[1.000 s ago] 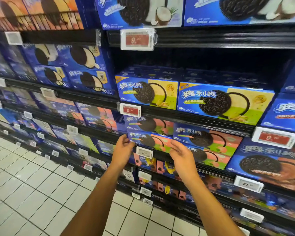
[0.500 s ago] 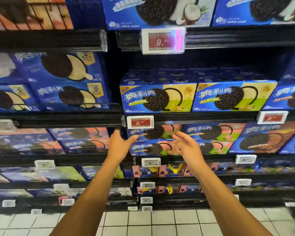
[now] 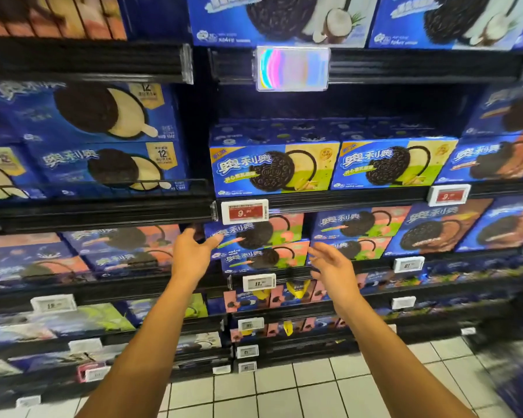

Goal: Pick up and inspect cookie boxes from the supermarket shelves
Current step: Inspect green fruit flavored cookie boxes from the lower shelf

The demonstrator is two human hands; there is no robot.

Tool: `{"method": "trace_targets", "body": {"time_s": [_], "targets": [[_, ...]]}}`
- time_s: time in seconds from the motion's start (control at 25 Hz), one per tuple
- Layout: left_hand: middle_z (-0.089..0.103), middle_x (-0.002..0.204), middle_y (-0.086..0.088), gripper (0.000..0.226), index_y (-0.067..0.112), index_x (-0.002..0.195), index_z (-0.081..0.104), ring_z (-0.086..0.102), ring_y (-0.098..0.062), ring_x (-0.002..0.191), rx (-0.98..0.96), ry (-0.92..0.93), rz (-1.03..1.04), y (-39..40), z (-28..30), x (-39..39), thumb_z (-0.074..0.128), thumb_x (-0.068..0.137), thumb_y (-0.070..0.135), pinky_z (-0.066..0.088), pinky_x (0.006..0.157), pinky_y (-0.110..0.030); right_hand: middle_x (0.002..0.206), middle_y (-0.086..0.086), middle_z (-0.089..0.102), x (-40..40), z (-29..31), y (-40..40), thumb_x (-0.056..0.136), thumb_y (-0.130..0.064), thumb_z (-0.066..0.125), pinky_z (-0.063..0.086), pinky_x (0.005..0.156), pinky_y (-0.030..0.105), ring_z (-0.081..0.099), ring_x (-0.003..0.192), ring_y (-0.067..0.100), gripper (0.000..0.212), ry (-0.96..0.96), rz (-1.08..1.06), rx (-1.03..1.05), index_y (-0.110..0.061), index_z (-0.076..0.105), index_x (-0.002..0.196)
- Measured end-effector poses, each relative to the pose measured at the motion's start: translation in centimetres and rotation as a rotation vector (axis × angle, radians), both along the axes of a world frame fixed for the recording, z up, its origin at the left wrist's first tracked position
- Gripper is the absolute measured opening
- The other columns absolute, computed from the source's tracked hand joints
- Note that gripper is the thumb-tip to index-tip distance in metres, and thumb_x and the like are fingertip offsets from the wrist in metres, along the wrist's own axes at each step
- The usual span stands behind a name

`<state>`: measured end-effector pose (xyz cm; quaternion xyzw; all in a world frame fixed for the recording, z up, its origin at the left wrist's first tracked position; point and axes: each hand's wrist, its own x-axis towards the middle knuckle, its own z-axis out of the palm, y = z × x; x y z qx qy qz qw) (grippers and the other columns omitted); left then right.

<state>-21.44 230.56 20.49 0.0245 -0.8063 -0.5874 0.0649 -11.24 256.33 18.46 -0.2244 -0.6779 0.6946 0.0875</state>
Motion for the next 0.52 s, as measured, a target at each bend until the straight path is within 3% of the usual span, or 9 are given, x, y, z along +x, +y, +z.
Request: {"method": "trace_targets", "body": {"time_s": [0.16,0.32,0.4,0.52], "targets": [[0.071,0.086,0.012,0.015,0.028,0.087,0.064,0.07,-0.01,0.08,0.088,-0.054,-0.058,-2.2,0.6,1.2,0.076,0.085,0.02,0.052,0.069,-0.029,0.135,0.003,0.057,0.1,0.0,-0.8,0.101,-0.007,0.055,0.045,0.098,0.032,0.055,0.122,0.018,0.041,0.048,-0.009,0.078,-0.014,0.05,0.141],[0.077,0.086,0.005,0.014,0.022,0.092,0.069,0.074,-0.012,0.07,0.218,-0.193,-0.15,-4.1,1.3,2.9,0.074,0.085,0.011,0.056,0.056,-0.024,0.133,-0.009,0.049,0.0,0.7,-2.0,0.101,-0.034,0.056,0.039,0.097,0.027,0.047,0.124,0.01,0.052,0.037,0.052,0.106,-0.021,0.041,0.15],[0.078,0.084,0.003,0.013,0.018,0.093,0.071,0.075,-0.013,0.07,0.214,-0.227,-0.212,-4.5,1.5,4.0,0.073,0.085,0.007,0.057,0.053,-0.024,0.133,-0.012,0.051,0.4,0.6,-2.2,0.101,-0.041,0.053,0.046,0.093,0.027,0.051,0.122,0.011,0.048,0.016,0.073,0.065,-0.025,0.047,0.146],[0.078,0.082,0.004,0.009,0.019,0.091,0.071,0.075,-0.013,0.07,0.187,-0.264,-0.231,-4.6,1.5,5.9,0.072,0.086,0.011,0.061,0.06,-0.03,0.125,-0.005,0.069,1.6,0.0,-2.3,0.1,-0.046,0.051,0.055,0.091,0.036,0.067,0.112,0.017,0.037,0.025,0.11,-0.008,-0.026,0.065,0.128]]}}
